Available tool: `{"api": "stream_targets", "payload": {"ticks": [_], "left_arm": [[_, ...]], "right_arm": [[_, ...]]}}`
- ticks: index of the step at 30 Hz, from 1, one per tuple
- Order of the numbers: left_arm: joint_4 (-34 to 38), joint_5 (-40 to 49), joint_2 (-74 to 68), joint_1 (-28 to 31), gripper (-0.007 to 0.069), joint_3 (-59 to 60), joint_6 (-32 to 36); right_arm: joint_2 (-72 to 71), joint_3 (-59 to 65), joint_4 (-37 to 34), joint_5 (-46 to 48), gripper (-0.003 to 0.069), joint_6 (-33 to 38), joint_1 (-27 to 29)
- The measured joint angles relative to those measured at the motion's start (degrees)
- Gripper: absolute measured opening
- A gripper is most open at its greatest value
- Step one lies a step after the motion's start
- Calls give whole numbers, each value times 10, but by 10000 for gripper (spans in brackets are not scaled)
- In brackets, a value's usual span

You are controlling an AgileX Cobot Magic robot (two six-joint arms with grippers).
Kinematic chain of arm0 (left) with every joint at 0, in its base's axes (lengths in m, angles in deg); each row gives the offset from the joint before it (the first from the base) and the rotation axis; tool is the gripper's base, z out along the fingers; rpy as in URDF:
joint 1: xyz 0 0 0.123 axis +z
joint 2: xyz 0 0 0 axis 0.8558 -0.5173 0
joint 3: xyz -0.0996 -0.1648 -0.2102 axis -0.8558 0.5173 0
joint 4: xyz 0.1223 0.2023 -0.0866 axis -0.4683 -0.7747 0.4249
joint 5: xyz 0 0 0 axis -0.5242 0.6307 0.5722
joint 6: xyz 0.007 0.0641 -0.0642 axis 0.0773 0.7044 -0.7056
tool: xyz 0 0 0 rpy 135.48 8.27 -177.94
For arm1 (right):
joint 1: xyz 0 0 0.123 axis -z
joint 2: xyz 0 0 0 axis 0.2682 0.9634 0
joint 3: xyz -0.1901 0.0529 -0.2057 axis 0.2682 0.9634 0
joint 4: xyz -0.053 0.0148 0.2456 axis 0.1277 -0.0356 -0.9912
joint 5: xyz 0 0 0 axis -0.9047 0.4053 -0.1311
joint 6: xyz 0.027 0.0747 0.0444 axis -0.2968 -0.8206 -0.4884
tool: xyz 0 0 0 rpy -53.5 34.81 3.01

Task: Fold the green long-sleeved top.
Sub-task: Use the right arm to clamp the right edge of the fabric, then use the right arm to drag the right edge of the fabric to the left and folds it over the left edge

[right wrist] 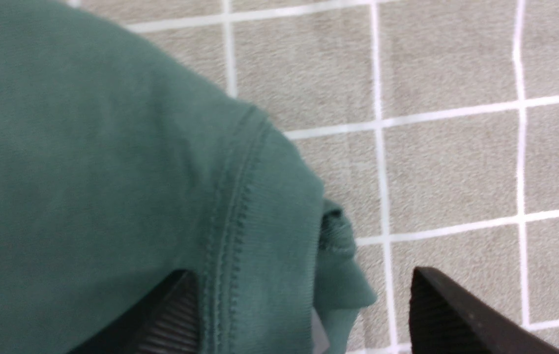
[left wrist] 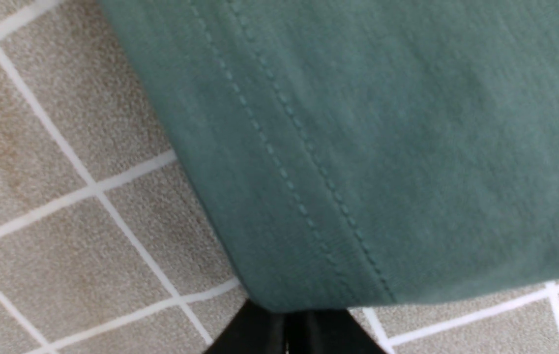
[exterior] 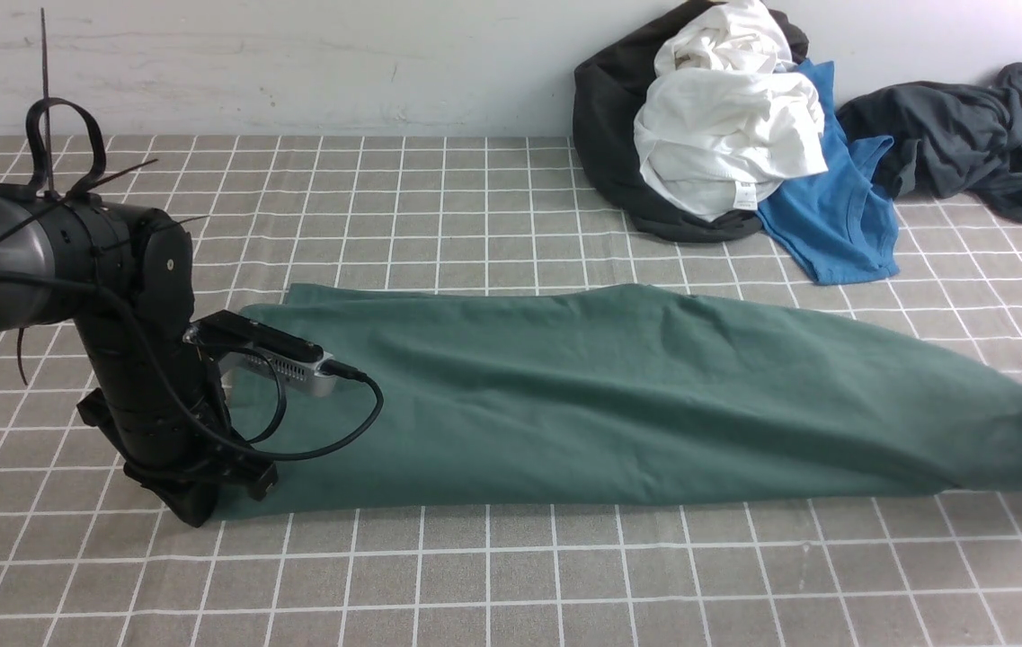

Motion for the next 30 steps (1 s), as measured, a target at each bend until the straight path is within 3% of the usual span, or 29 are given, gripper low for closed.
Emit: {"api": "stream_targets", "payload": {"ticks": [4, 9, 12, 14, 17, 18, 25, 30], "left_arm": [[0, -1, 0, 0, -7, 0, 0], [0, -1, 0, 0, -7, 0, 0], [0, -1, 0, 0, -7, 0, 0], [0, -1, 0, 0, -7, 0, 0], [0, -1, 0, 0, -7, 0, 0], [0, -1, 0, 0, -7, 0, 0], [0, -6, 0, 0, -7, 0, 0], [0, -18, 0, 0, -7, 0, 0]], "right_arm": [[31, -10, -11, -5, 613, -10, -5], [50, -14, -26, -7, 554, 3, -16], [50, -15, -28, -6, 428, 7, -21], [50, -16, -31, -4, 317, 10, -24], [49, -30, -25, 23, 94, 24, -25], [45, -35, -21, 37, 69, 25, -26], [-22, -81, 70, 81, 62, 7, -26], [-41, -120, 83, 93, 62, 6, -24]]}}
